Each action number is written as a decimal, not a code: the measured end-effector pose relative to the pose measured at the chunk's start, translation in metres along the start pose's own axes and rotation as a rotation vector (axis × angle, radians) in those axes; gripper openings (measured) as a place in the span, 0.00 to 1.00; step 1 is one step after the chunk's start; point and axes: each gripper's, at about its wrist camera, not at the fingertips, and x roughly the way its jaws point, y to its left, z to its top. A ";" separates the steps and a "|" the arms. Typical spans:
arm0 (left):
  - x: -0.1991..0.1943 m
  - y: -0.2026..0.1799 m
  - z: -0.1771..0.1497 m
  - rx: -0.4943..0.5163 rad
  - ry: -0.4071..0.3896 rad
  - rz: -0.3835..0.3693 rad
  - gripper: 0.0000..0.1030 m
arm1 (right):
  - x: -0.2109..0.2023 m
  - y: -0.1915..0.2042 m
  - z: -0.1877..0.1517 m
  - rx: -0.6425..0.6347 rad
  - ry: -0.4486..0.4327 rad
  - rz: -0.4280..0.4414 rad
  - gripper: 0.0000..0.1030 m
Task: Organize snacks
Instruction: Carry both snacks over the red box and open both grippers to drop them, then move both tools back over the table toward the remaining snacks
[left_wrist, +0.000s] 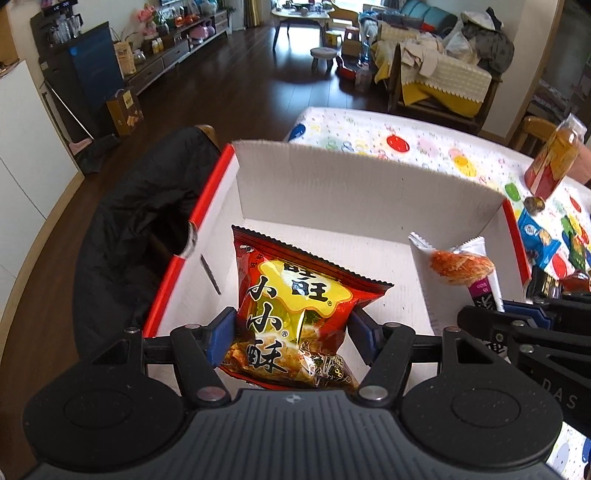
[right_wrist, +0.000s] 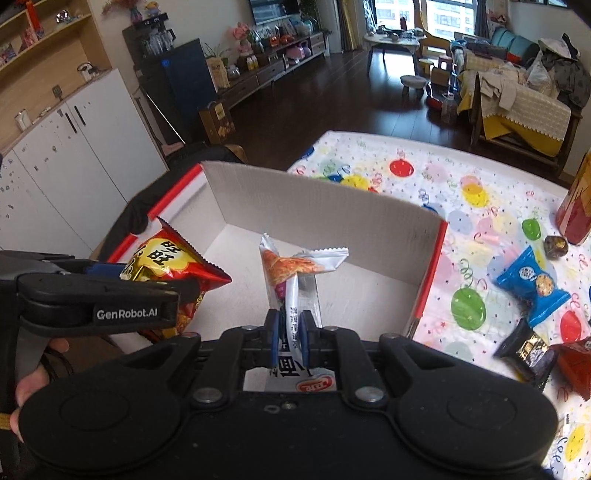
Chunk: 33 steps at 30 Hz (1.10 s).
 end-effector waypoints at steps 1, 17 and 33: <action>0.001 -0.001 -0.001 0.001 0.004 0.001 0.64 | 0.002 0.000 -0.001 0.002 0.005 -0.001 0.10; -0.003 -0.003 -0.002 -0.016 0.005 -0.006 0.65 | -0.006 -0.007 -0.003 0.014 -0.007 -0.005 0.31; -0.039 -0.014 -0.009 -0.014 -0.051 -0.004 0.68 | -0.050 -0.007 -0.015 0.004 -0.072 0.003 0.58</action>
